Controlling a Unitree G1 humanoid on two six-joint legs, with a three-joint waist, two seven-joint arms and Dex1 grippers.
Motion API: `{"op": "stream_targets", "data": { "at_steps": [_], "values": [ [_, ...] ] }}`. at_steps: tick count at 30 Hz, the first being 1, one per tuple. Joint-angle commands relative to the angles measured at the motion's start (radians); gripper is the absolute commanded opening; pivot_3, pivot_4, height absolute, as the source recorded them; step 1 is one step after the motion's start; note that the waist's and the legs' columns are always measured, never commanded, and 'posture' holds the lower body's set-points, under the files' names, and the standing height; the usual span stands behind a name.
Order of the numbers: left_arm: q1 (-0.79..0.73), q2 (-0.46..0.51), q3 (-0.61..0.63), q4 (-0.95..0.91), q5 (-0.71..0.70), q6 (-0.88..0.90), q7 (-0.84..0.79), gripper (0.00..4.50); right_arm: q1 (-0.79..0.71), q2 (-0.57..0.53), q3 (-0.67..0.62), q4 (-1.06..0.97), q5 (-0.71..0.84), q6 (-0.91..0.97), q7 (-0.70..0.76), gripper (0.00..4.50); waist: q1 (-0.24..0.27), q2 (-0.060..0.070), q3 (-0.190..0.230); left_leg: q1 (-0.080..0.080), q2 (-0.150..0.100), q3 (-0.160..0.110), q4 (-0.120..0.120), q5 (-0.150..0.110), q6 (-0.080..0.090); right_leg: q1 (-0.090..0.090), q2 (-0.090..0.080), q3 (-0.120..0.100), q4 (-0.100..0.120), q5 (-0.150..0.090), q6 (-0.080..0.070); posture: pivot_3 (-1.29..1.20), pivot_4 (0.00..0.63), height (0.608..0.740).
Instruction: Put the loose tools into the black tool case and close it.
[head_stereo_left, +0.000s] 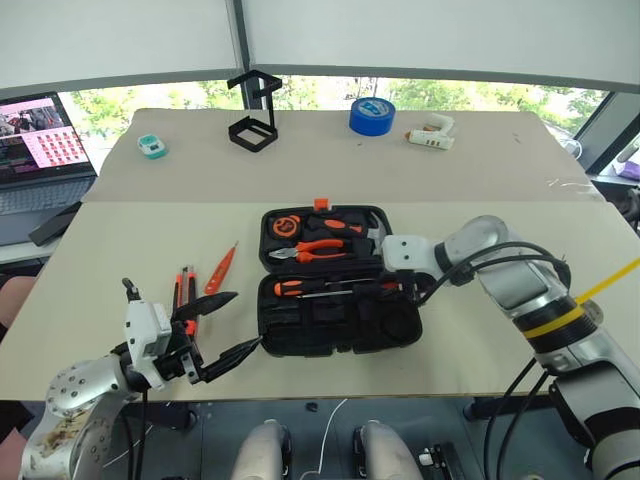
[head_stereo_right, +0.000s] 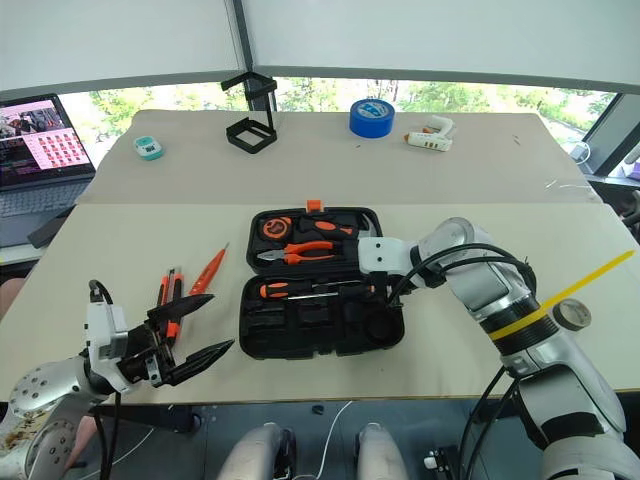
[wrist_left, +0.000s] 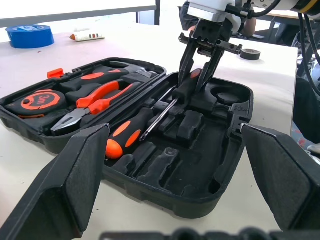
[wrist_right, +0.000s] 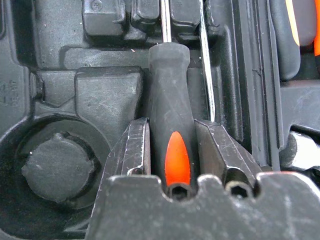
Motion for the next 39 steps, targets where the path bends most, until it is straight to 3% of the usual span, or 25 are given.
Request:
{"op": "stream_targets", "data": {
  "at_steps": [1, 5, 10, 15, 20, 27, 39],
  "values": [
    [-0.019, 0.006, -0.001, -0.011, -0.002, -0.017, -0.003, 4.5, 0.0, 0.013, -0.024, -0.02, 0.013, -0.001, -0.005, 2.0, 0.0, 0.0, 0.0, 0.0, 0.0, 0.0, 0.0, 0.0, 0.0, 0.0, 0.0, 0.0, 0.0, 0.0, 0.0, 0.0, 0.15, 0.74],
    [-0.025, 0.007, 0.003, -0.004, -0.002, -0.014, -0.003, 4.5, 0.0, 0.011, -0.086, -0.057, 0.115, -0.023, 0.063, 3.22, 0.0, 0.0, 0.0, 0.0, 0.0, 0.0, 0.0, 0.0, 0.0, 0.0, 0.0, 0.0, 0.0, 0.0, 0.0, 0.0, 0.15, 0.74],
    [-0.019, 0.008, 0.013, -0.002, -0.005, -0.013, -0.005, 4.5, -0.031, -0.028, -0.205, 0.029, 0.241, -0.056, 0.149, 3.22, 0.002, 0.0, 0.0, 0.0, 0.0, 0.0, 0.0, 0.0, 0.0, 0.0, 0.0, 0.0, 0.0, 0.0, 0.0, 0.0, 0.15, 0.74],
    [-0.026, 0.001, 0.009, 0.005, 0.008, -0.024, 0.004, 4.5, 0.049, 0.095, -0.271, 0.045, 0.356, -0.131, 0.118, 1.81, -0.004, 0.0, 0.0, 0.0, 0.0, 0.0, 0.0, 0.0, 0.0, 0.001, 0.001, 0.001, 0.0, 0.001, 0.001, 0.0, 0.15, 0.74],
    [-0.028, 0.003, -0.004, -0.001, 0.018, -0.017, 0.009, 4.5, 0.079, 0.148, -0.198, 0.139, 0.237, -0.237, 0.054, 0.11, -0.007, 0.0, 0.0, 0.0, 0.001, 0.001, 0.0, 0.0, 0.0, -0.001, 0.001, 0.002, 0.002, 0.001, 0.001, 0.0, 0.15, 0.74],
    [-0.025, 0.015, 0.002, 0.002, 0.023, -0.015, -0.001, 4.5, 0.061, 0.201, -0.155, 0.23, 0.163, -0.276, -0.009, 0.01, -0.007, 0.0, 0.0, 0.001, 0.0, 0.002, 0.001, 0.0, 0.0, -0.001, 0.001, 0.003, 0.002, 0.001, 0.002, 0.0, 0.15, 0.74],
    [0.024, 0.027, 0.029, -0.008, 0.062, -0.014, 0.043, 4.5, 0.038, 0.203, -0.073, 0.296, 0.1, -0.246, 0.022, 0.01, -0.007, -0.001, 0.0, 0.009, 0.001, 0.006, -0.001, 0.0, 0.0, 0.005, 0.001, 0.006, 0.002, 0.001, 0.002, 0.0, 0.15, 0.74]
  ]
}}
